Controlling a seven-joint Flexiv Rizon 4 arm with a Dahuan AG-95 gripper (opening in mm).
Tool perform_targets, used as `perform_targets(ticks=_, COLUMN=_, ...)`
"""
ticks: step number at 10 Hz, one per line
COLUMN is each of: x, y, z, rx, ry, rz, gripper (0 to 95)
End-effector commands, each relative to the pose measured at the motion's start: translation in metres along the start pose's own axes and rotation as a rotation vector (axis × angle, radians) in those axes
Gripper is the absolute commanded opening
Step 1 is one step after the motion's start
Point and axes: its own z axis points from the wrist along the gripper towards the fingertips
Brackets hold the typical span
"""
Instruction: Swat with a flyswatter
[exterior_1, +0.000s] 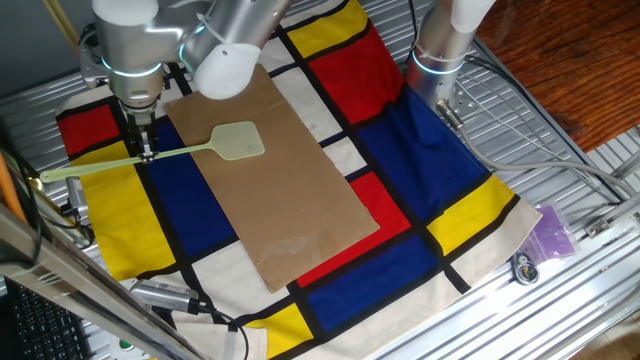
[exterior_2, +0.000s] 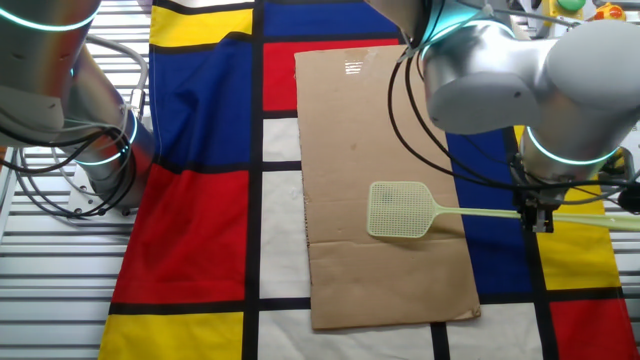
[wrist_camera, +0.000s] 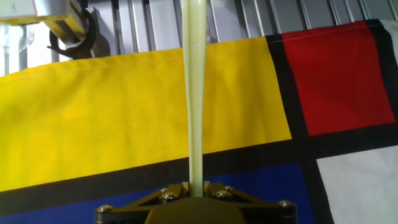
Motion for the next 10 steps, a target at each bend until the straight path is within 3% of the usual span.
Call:
perform_targets(ticks=1, x=0.0005, y=-0.0003, z=0.0002, rx=0.000, ry=-0.004, rz=0.000, gripper=0.0)
perform_targets(ticks=9, x=0.0009, y=-0.0002, z=0.0018, rx=-0.008, ry=0.000, rz=-0.033, gripper=0.0)
perform_targets(ticks=10, x=0.0009, y=-0.0002, z=0.0018, rx=-0.008, ry=0.001, rz=-0.035, gripper=19.0)
